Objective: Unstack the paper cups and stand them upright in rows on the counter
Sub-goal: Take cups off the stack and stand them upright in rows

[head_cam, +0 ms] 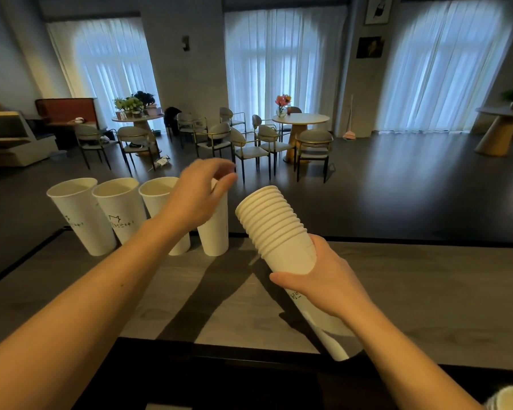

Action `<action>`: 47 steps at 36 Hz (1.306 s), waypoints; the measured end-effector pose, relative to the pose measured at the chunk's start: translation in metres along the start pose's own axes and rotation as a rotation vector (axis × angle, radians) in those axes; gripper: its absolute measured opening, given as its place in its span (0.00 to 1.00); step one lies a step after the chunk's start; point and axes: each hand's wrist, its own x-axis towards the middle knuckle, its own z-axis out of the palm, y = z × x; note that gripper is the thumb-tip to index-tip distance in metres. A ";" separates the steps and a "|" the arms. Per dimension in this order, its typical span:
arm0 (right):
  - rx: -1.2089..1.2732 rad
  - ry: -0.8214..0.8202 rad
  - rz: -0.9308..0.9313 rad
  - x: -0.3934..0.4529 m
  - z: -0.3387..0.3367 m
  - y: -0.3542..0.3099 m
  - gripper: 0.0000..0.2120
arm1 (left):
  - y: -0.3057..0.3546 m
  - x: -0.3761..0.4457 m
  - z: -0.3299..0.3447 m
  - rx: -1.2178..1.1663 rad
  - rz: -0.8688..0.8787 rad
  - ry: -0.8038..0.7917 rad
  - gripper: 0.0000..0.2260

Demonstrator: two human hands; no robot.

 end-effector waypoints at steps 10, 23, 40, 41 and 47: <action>-0.053 0.014 -0.068 -0.015 -0.007 0.000 0.45 | 0.037 -0.003 -0.019 -0.479 -0.238 -0.566 0.09; -0.089 0.069 0.040 -0.021 -0.041 0.030 0.46 | 0.047 0.030 -0.024 -0.309 -0.182 0.129 0.08; -0.050 0.068 0.070 -0.010 -0.042 0.052 0.48 | 0.034 0.017 0.070 0.380 0.094 -0.146 0.12; -0.050 0.067 0.068 -0.010 -0.042 0.051 0.48 | 0.033 0.018 0.070 0.400 0.082 -0.168 0.13; -0.029 0.070 0.073 -0.009 -0.043 0.050 0.45 | 0.040 0.030 0.059 0.198 -0.012 -0.167 0.29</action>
